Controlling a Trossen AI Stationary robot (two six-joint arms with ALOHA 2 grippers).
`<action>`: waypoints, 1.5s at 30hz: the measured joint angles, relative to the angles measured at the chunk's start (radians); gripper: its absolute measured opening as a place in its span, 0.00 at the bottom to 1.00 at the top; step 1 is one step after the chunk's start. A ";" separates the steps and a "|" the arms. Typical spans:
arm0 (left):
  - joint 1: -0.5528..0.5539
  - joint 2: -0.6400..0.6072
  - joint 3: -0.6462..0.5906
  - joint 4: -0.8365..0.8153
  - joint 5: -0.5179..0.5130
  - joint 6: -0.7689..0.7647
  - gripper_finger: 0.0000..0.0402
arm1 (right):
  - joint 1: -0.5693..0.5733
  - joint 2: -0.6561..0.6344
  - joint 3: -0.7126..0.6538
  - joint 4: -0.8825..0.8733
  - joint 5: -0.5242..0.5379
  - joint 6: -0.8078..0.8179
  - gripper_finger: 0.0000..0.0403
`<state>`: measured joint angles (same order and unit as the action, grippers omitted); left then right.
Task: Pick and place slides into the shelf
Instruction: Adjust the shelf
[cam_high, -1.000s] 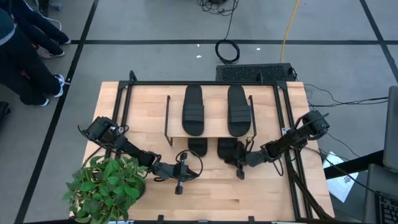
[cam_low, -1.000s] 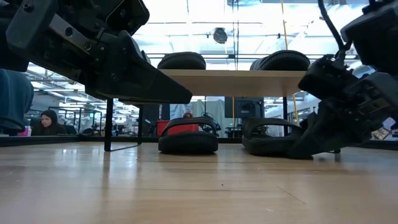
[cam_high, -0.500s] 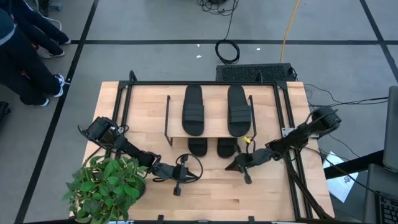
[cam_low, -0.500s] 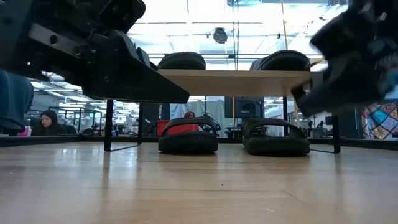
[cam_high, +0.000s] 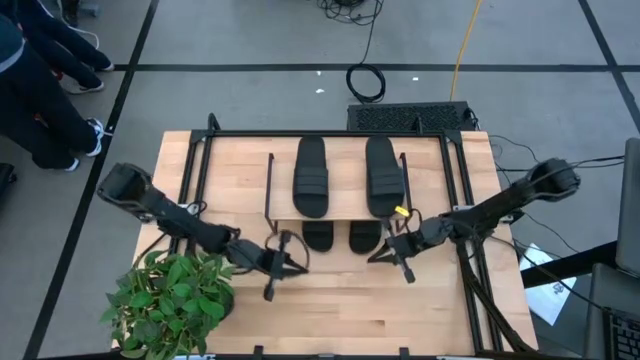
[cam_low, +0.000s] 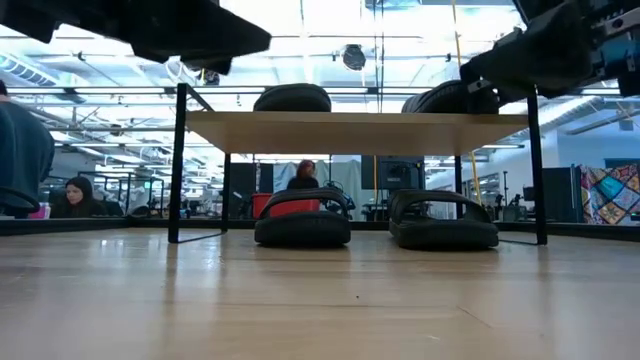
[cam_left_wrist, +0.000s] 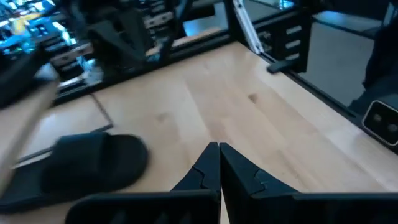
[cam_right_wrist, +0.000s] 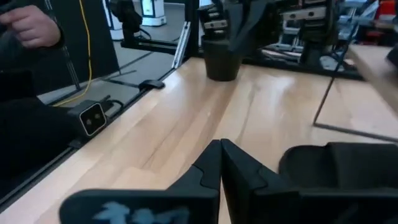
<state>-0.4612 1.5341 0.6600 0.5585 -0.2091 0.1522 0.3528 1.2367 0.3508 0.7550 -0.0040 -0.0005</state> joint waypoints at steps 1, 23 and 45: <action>0.005 -0.034 -0.020 -0.006 0.002 0.001 0.00 | -0.007 -0.022 0.000 -0.022 0.001 -0.005 0.00; -0.148 -0.357 -0.457 0.362 -0.219 -0.006 0.00 | 0.191 -0.593 -0.104 -0.346 0.344 -0.093 0.00; -0.001 -0.430 -0.480 0.273 -0.123 0.010 0.00 | -0.199 -1.099 -0.123 -0.746 0.000 -0.087 0.00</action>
<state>-0.4621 1.1042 0.1802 0.8312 -0.3320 0.1622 0.1542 0.1380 0.2279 0.0095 -0.0044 -0.0876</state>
